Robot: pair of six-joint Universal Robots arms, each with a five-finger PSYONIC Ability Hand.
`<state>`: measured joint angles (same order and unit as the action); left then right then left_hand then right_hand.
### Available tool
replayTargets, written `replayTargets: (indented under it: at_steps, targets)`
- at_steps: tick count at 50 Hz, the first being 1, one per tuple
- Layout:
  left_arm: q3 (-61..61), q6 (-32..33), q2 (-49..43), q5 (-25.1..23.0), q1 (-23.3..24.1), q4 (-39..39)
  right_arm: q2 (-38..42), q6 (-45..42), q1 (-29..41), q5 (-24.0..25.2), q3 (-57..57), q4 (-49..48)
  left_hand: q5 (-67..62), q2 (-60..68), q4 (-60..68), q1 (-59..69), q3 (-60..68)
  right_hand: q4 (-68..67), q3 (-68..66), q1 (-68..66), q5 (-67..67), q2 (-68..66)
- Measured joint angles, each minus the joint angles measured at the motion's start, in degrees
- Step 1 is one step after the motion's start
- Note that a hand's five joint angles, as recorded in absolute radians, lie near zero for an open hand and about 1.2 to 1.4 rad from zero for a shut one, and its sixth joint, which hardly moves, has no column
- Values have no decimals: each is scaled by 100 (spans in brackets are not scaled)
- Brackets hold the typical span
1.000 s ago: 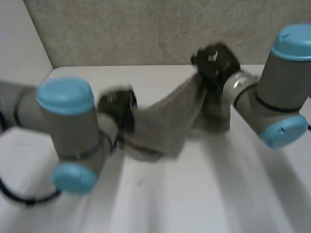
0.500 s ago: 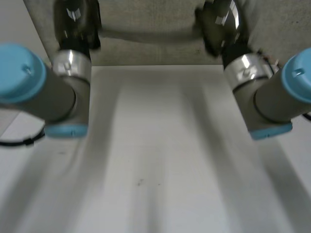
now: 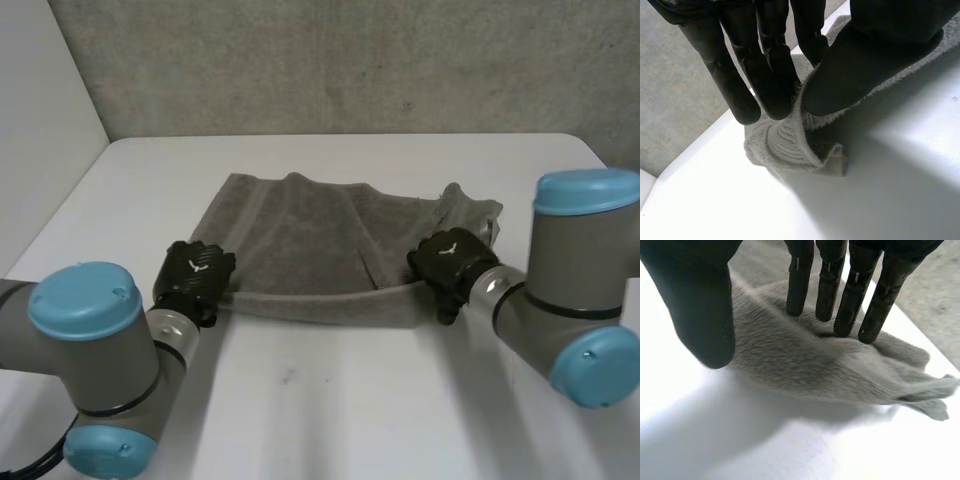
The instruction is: Fold the towel.
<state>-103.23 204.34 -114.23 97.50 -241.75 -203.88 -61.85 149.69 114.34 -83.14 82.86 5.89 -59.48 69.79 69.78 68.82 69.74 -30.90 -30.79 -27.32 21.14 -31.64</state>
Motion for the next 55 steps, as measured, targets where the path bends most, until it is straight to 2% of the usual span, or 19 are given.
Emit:
replayTargets:
  at_steps: [4,14,17,22,29,37,40,42,44,45,50,54,55]
  targets:
    - [-148,-12,245,3,-39,122,-307,196,-111,22,149,15,0,0,0,0,0,632,610,500,-649,656]
    - [-497,-27,653,-2,-6,252,-745,273,-473,125,138,136,0,0,0,0,0,732,659,575,-787,674]
    - [-615,-27,741,-3,25,264,-758,20,-575,320,-51,162,0,0,0,0,0,732,659,575,-787,674]
    - [-716,-26,795,-3,34,265,-542,-581,-584,545,-239,144,0,0,0,0,0,732,659,575,-787,674]
    - [-777,-31,795,3,3,262,-10,-1420,-565,581,-457,124,0,0,0,0,0,732,659,575,-787,674]
    - [-790,-35,788,-2,-108,261,450,-1814,-638,571,-526,-43,-1,0,0,0,0,726,659,575,-778,675]
    - [-778,-35,787,-8,-155,261,603,-1944,-702,568,-510,-340,-1,0,0,0,0,101,9,120,-182,148]
    - [-771,-35,785,-10,-166,260,648,-1974,-727,566,-496,-494,-5,0,0,0,0,-1102,-1110,-969,940,-1034]
    - [-754,-35,782,-11,-181,260,693,-1996,-784,556,-469,-857,-12,0,0,2,0,-2960,-2963,-2546,2706,-2940]
    - [-748,-35,782,-12,-186,260,695,-1994,-810,550,-456,-1005,-12,0,0,4,0,-3465,-3441,-2860,3228,-3462]
    - [-662,-24,806,-20,-270,258,478,-1862,-937,472,-420,-1571,-12,0,0,4,0,-3735,-3679,-2871,3435,-3579]
    - [-575,-21,868,-24,-317,259,284,-1755,-958,442,-422,-1649,-12,0,0,4,0,-3736,-3689,-2871,3435,-3579]
    - [-426,-18,994,-30,-374,263,-1,-1579,-973,411,-438,-1659,-12,0,0,4,0,-3736,-3703,-2871,3436,-3579]
